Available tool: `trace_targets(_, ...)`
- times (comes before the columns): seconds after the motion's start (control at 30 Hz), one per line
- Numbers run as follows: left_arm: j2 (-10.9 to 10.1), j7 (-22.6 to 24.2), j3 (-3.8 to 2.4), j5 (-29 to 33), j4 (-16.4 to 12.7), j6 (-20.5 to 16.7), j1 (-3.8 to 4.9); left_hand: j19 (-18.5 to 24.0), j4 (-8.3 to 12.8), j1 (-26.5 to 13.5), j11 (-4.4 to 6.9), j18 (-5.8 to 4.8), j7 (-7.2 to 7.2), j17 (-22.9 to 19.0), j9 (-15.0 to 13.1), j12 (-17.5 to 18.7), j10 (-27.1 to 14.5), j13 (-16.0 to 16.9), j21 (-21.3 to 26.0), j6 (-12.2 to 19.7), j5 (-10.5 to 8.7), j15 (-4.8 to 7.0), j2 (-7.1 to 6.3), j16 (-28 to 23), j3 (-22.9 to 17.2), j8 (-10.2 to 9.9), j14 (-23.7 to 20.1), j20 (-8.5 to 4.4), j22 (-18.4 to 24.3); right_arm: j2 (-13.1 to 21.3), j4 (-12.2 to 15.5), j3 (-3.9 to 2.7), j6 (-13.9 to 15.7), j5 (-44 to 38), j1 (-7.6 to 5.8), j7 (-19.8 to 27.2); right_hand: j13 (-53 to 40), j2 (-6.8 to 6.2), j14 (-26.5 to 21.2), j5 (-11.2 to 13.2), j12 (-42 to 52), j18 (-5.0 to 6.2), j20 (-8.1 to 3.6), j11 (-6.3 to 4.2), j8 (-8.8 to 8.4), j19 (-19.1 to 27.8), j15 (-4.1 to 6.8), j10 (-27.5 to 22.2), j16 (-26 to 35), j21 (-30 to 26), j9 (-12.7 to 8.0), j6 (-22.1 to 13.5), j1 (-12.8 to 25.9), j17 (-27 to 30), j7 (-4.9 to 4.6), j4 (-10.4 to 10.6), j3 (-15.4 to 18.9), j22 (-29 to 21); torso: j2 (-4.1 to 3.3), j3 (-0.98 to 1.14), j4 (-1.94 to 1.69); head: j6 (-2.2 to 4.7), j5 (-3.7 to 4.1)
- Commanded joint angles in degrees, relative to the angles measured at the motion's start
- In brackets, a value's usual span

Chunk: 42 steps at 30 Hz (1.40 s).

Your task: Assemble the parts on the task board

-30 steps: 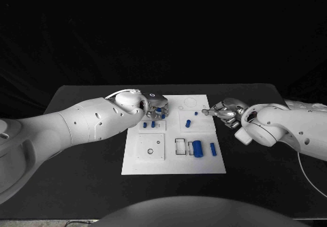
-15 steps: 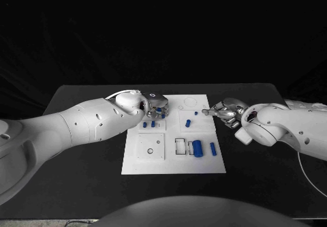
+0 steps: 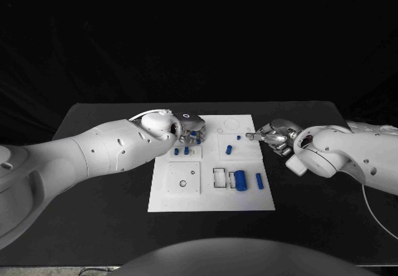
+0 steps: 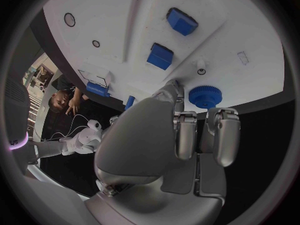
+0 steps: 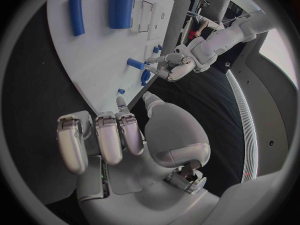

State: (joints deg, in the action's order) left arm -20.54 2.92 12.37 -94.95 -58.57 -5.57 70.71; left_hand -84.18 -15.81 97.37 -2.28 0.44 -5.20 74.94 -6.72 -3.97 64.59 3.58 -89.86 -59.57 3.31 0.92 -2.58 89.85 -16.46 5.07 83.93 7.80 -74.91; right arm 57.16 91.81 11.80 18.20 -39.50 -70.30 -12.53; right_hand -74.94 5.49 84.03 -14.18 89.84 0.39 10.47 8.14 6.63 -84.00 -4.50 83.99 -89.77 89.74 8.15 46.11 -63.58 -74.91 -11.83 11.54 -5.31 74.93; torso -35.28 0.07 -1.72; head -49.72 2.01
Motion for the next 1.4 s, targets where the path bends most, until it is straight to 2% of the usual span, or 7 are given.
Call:
trace_targets(0.03, 0.2, -0.1, 0.08, -0.6, 0.0, 1.5, -0.16, -5.8, 0.1, -0.6, 0.09, -0.44, 0.12, 15.1, -0.1, -0.3, 0.8, 0.1, -0.1, -0.9, 0.03, -0.19, -0.21, 0.1, -0.5, 0.4, 6.1, -0.16, -15.1, -0.1, 0.0, 0.01, -0.9, -0.1, 0.04, 0.0, -15.1, 0.55, 6.0, -0.3, 0.2, -0.39, 0.47, 0.25, 0.21, -6.0, -0.38, 6.0, -0.2, 0.3, 0.1, 0.1, 0.1, -15.1, -0.6, 0.2, 0.3, 15.1, -0.02, 0.04, 0.04, -0.03, -0.04)
trace_targets(0.27, 0.2, -0.1, 0.08, -1.4, 0.1, 1.3, -0.16, -5.8, 0.8, -0.4, -0.07, -0.44, -0.14, 15.1, -0.3, -0.6, 2.6, 0.1, -0.1, -2.1, 0.02, -0.54, -0.65, 0.1, -0.9, 0.7, 6.1, -0.14, -15.1, 0.0, 0.1, 0.01, -1.0, -0.1, 0.04, 0.0, -15.1, 0.55, 6.0, -0.3, 0.2, -0.39, 0.47, 0.25, 0.21, -6.0, -0.38, 6.0, -0.2, 0.3, 0.1, 0.1, 0.1, -15.1, -0.6, 0.2, 0.3, 15.1, -0.04, 0.02, 0.04, 0.01, 0.01)
trace_targets(0.47, 0.1, 0.2, 0.08, -2.1, 0.1, 0.3, -0.16, -5.8, 1.6, -0.2, -0.54, -0.44, -0.75, 15.1, -0.6, -1.1, 5.5, 0.2, -0.1, -4.2, 0.01, -1.05, -0.82, 0.1, -1.2, 1.4, 6.1, -0.13, -15.1, 0.0, 0.1, 0.01, -1.1, -0.1, 0.04, 0.0, -15.1, 0.57, 6.0, -0.3, 0.2, -0.39, 0.48, 0.25, 0.24, -6.0, -0.38, 6.0, -0.2, 0.3, 0.1, 0.1, 0.1, -15.1, -0.6, 0.2, 0.3, 15.1, -0.05, 0.0, 0.04, -0.01, -0.01)
trace_targets(0.7, -0.4, 2.0, 0.07, -2.3, -0.4, -3.8, -0.17, -5.8, 1.9, -0.2, -0.71, -0.44, -0.98, 15.1, -0.9, -1.1, 6.9, 0.1, -0.1, -5.6, 0.02, -1.25, -0.82, 0.1, -1.5, 1.8, 6.1, -0.12, -15.1, 0.0, 0.0, 0.01, -1.1, -0.1, 0.04, 0.0, -15.1, 0.57, 6.0, -0.3, 0.2, -0.39, 0.48, 0.25, 0.24, -6.0, -0.38, 6.0, -0.2, 0.3, 0.1, 0.1, 0.1, -15.1, -0.6, 0.2, 0.3, 15.1, -0.02, -0.02, -0.02, -0.03, 0.05)
trace_targets(0.93, -1.9, 3.8, -0.02, -2.2, -2.0, -7.9, -0.02, -5.8, 1.9, -0.2, -0.73, -0.44, -0.97, 15.1, -0.9, -0.9, 7.0, 0.1, -0.1, -5.9, 0.01, -1.28, -0.91, 0.1, -1.5, 1.9, 6.1, -0.12, -15.1, 0.0, -0.1, 0.01, -1.2, -0.1, 0.04, 0.0, -15.1, 0.57, 6.0, -0.3, 0.2, -0.39, 0.48, 0.25, 0.24, -6.0, -0.38, 6.0, -0.2, 0.3, 0.1, 0.1, 0.1, -15.1, -0.6, 0.2, 0.3, 15.1, 0.08, 0.02, -0.04, -0.13, 0.08)
trace_targets(1.2, -4.5, 5.4, -0.16, -0.7, -5.1, -12.8, 1.56, -5.8, 1.9, -0.2, -0.82, -0.44, -1.04, 15.1, -1.0, -0.8, 7.7, 0.1, -0.1, -6.3, 0.0, -1.37, -1.09, 0.1, -1.7, 2.0, 6.1, -0.12, -15.1, -0.2, -0.3, 0.01, -1.3, -0.1, 0.04, 0.0, -15.1, 0.57, 6.0, -0.3, 0.2, -0.39, 0.48, 0.25, 0.24, -6.0, -0.38, 6.0, -0.2, 0.3, 0.1, 0.1, 0.1, -15.1, -0.6, 0.2, 0.3, 15.1, 0.04, 0.05, 0.02, -0.04, -0.28)
trace_targets(1.4, -6.5, 6.0, -0.19, 1.3, -7.0, -13.6, 2.81, -5.8, 1.8, -0.2, -0.86, -0.44, -1.07, 15.1, -1.0, -0.8, 7.8, 0.1, -0.1, -6.4, -0.01, -1.4, -1.13, 0.1, -1.7, 2.0, 6.1, -0.12, -15.1, -0.2, -0.4, 0.01, -1.3, -0.1, 0.04, 0.1, -15.1, 0.57, 6.0, -0.3, 0.2, -0.39, 0.48, 0.25, 0.24, -6.0, -0.38, 6.0, -0.2, 0.3, 0.1, 0.1, 0.1, -15.1, -0.6, 0.2, 0.3, 15.1, 0.04, 0.05, -0.07, -0.04, -0.19)
